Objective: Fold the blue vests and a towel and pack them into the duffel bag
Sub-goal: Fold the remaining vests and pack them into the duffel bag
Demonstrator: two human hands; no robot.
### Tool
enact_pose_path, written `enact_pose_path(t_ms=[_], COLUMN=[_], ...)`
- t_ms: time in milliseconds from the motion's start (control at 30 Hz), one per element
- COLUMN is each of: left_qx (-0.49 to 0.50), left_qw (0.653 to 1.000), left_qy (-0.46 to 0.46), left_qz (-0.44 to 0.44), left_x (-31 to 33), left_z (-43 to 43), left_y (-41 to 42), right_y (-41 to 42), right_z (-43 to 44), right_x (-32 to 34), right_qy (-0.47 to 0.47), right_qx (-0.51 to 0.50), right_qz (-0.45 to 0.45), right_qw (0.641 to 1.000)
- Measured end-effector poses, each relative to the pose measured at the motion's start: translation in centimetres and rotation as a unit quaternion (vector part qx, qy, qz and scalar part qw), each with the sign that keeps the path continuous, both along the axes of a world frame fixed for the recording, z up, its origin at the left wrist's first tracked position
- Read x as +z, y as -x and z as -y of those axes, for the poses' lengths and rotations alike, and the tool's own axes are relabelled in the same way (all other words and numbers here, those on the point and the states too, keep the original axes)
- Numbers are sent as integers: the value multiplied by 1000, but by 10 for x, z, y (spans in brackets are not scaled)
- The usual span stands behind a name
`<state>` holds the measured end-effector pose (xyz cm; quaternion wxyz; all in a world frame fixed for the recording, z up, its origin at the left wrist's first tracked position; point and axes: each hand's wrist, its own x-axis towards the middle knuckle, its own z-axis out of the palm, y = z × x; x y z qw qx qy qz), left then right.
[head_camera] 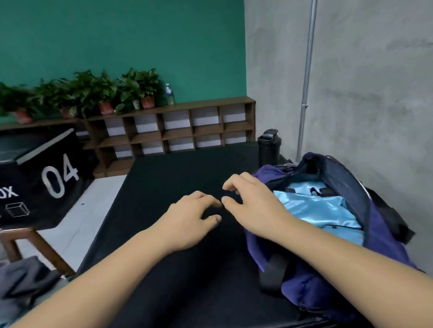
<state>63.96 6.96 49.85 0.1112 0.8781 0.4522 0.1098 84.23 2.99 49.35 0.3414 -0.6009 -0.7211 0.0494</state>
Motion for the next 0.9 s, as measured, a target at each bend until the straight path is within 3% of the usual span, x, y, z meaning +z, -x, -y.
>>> enact_pose_path(t_ms=[467,733,900], left_qx=[227,342,415], left_qw=[973,939,904], left_qy=[9,45,103], left_qz=[28,-8,-30], left_x=[-48,-91,-143], left_z=[31,60,66], left_y=[265,365,422], right_y=[164,204,215], right_z=[0,4,9], right_x=[-98,-129,-144], right_qy=[110,114,66], right_qx=[131,157,134], right_qz=[28,57,112], right_qw=[985,979,982])
